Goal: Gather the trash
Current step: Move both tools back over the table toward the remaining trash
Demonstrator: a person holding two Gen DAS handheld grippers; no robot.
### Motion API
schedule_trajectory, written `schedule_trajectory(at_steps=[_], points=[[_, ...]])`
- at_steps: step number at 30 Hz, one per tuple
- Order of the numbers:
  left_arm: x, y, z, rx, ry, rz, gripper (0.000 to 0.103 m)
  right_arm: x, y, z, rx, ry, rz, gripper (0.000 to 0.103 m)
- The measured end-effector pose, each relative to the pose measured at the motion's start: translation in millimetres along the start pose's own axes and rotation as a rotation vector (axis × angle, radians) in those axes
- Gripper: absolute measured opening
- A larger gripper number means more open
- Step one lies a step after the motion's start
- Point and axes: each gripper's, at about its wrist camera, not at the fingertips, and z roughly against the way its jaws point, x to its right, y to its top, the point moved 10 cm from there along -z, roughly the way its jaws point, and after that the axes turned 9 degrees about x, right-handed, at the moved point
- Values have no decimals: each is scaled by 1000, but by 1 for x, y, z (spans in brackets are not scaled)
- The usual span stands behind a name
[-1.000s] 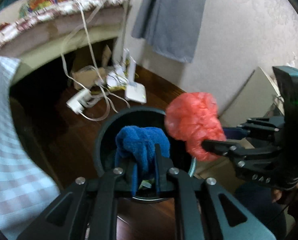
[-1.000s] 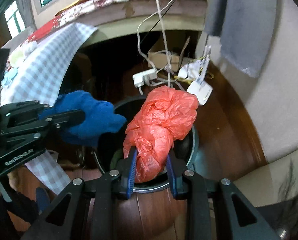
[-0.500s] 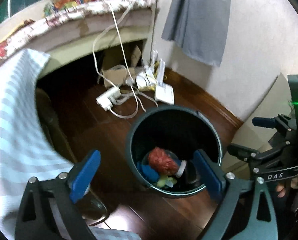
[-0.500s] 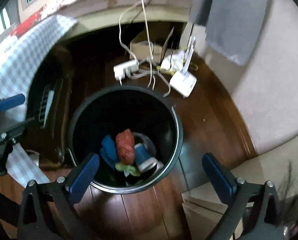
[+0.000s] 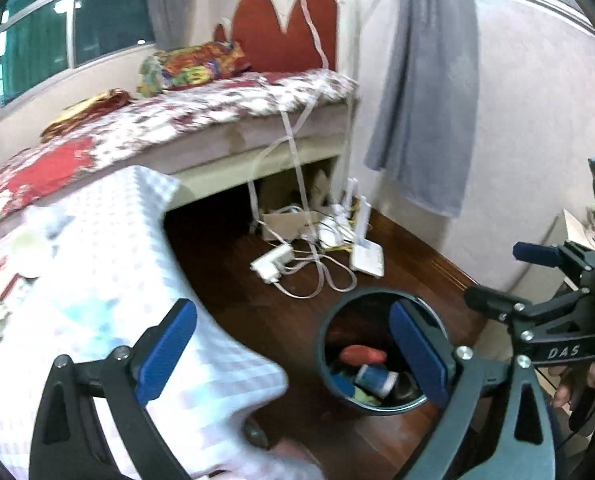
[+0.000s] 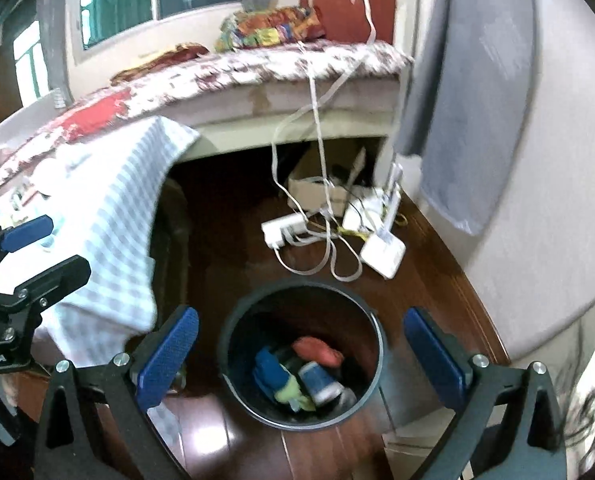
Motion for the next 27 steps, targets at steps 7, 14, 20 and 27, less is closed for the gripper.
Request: schedule_trajectory(at_steps=[7, 14, 20, 27], points=[[-69, -5, 34, 30, 120, 69, 98, -78, 29, 5, 45, 149, 46, 103], [-135, -24, 69, 42, 233, 153, 98, -173, 40, 6, 49, 263, 142, 103], [-197, -50, 106, 59, 340, 250, 98, -250, 41, 3, 44, 358, 229, 103], [-276, -86, 146, 58, 511, 325, 98, -309, 35, -19, 6, 402, 291, 102]])
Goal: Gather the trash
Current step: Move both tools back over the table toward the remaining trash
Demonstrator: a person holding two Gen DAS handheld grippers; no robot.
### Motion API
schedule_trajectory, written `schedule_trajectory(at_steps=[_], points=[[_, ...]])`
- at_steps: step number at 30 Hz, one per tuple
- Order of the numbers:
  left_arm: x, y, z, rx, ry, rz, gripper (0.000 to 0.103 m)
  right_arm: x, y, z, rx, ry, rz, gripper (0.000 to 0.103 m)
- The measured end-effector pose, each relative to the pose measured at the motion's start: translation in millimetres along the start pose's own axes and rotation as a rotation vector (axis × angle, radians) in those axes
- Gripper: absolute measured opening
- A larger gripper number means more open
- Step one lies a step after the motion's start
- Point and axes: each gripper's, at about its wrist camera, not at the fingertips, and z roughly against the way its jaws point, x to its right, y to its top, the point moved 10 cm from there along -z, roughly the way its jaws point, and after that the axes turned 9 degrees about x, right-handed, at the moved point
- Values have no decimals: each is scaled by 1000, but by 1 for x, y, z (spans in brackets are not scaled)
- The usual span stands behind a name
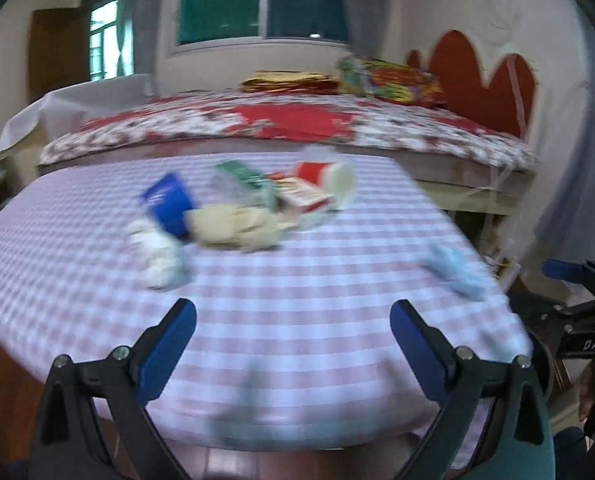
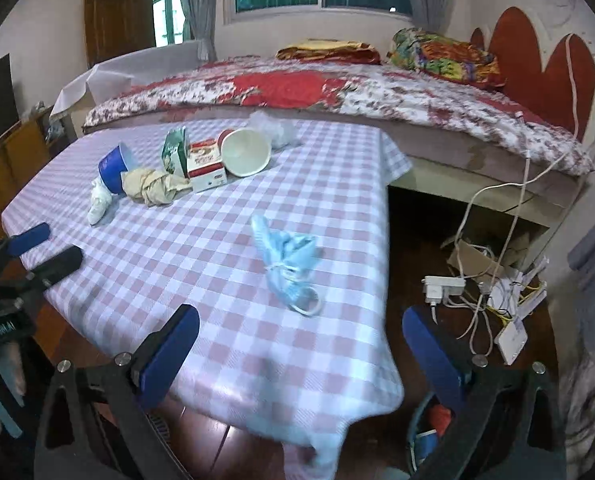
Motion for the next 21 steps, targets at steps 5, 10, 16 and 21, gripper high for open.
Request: schedule_trajectory(at_steps=[5, 10, 16, 21], points=[[-52, -1, -12, -9, 85, 44, 98, -4, -8, -31, -60, -1, 5, 91], [-78, -1, -34, -32, 113, 53, 98, -7, -13, -54, -100, 0, 5, 82], [-91, 1, -56, -48, 122, 65, 97, -16, -6, -76, -124, 20, -19, 40], [-107, 5, -82, -78, 125, 98, 89, -40, 10, -102, -125, 58, -11, 27]])
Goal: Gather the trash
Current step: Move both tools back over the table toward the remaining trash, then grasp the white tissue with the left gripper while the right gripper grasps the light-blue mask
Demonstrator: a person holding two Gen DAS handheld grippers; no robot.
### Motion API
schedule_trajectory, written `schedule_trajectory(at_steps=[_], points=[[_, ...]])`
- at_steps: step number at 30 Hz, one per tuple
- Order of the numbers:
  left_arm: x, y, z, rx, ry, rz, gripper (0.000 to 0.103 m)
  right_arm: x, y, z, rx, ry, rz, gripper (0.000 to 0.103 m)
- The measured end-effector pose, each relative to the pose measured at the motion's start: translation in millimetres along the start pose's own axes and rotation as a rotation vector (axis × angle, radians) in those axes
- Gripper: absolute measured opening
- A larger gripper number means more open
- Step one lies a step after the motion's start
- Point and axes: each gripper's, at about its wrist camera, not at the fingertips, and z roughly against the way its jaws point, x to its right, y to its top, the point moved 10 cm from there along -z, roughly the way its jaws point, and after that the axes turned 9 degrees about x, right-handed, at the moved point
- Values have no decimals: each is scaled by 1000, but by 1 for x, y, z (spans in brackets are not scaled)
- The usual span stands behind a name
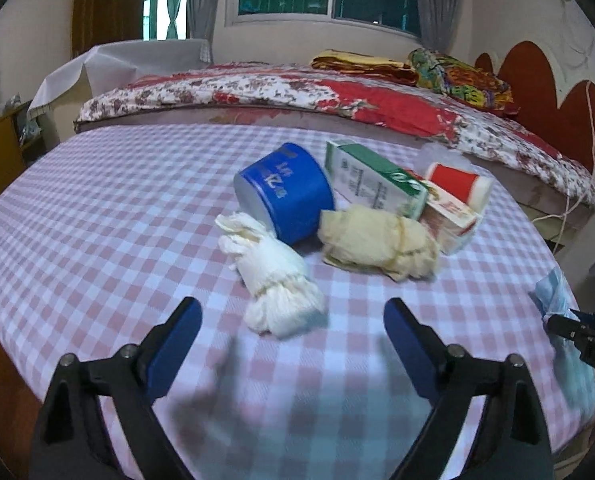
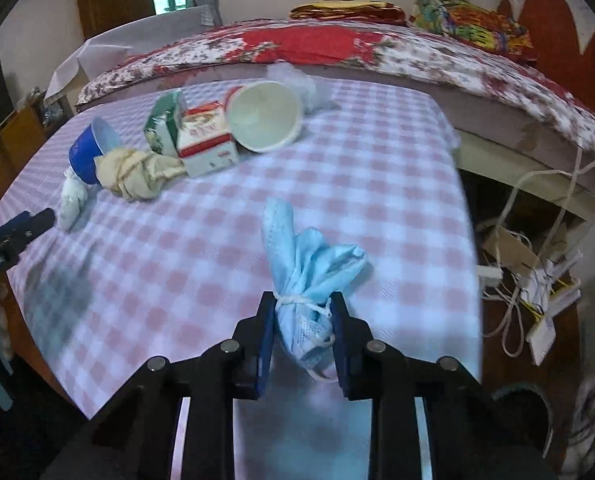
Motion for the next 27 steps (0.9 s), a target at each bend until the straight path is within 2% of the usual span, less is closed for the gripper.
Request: schedule_trajectory(at_steps=[7, 10, 11, 13, 21, 27], points=[[-5, 3, -27, -40, -13, 17, 77, -32, 23, -16, 22, 48, 12, 27], [-6, -4, -35, -80, -12, 12, 58, -34, 25, -18, 23, 53, 12, 27], [-7, -8, -38, -94, -14, 15, 48, -34, 25, -17, 24, 54, 11, 27], [-10, -10, -34, -86, -28, 35, 40, -34, 25, -16, 27, 54, 7, 27], [-6, -8, -2, -18, -53, 33, 37, -20, 24, 6, 60, 46, -13, 27], [18, -11, 18, -12, -87, -14, 37, -4, 19, 30, 88, 30, -35, 27]])
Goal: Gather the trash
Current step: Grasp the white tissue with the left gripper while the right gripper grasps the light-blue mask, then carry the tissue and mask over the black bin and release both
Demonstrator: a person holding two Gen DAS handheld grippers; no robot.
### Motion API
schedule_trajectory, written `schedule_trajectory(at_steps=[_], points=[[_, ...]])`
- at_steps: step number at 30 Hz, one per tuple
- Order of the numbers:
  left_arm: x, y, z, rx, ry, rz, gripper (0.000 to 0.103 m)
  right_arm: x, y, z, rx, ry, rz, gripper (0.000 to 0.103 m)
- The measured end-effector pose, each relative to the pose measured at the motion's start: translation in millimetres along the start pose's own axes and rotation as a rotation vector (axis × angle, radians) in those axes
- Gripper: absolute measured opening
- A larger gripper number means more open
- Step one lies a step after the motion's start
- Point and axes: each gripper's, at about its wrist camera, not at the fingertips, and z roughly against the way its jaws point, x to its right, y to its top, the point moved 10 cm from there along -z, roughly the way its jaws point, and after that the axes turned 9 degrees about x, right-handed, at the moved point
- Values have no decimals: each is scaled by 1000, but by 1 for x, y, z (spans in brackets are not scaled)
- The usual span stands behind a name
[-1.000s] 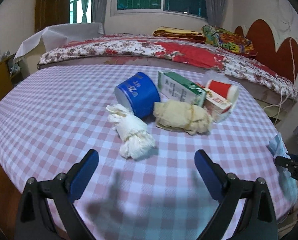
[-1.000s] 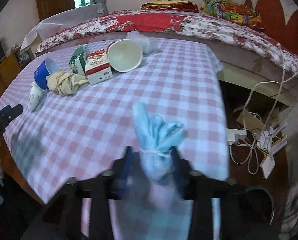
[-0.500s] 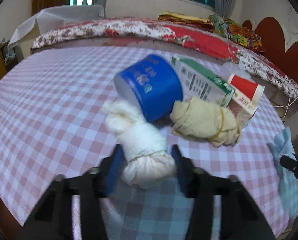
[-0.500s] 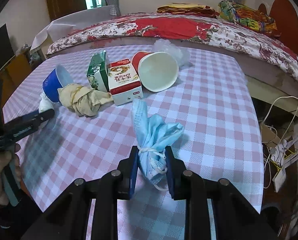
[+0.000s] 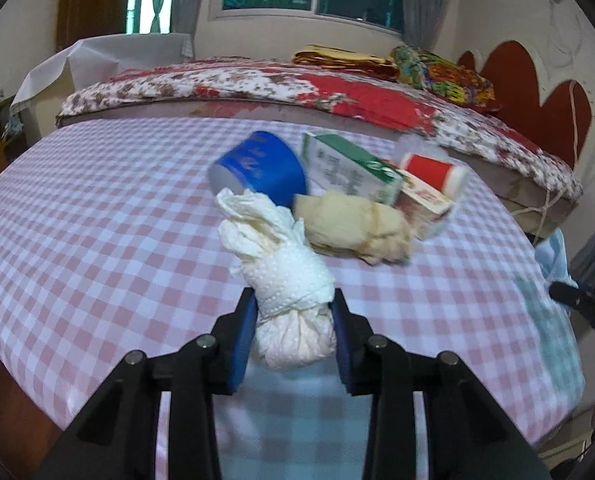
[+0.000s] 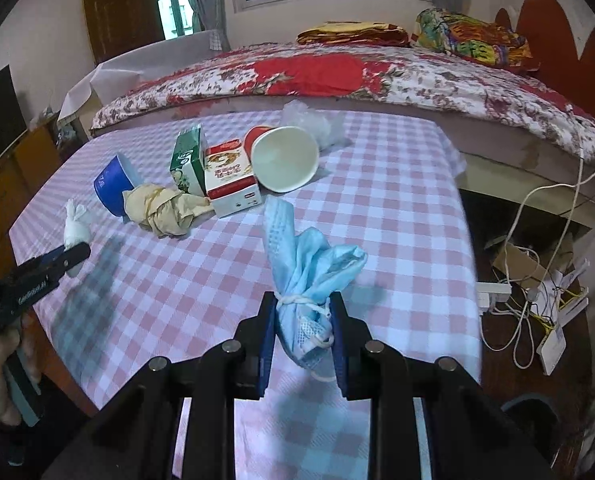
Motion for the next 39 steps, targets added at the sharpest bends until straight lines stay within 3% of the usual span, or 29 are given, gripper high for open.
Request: schedule_trajectory(at_steps=[17, 39], points=[[120, 1, 30, 27, -184, -145, 37, 51, -17, 67, 57, -78, -68, 27], [268, -25, 49, 7, -394, -316, 37, 165, -60, 137, 85, -240, -200, 27]])
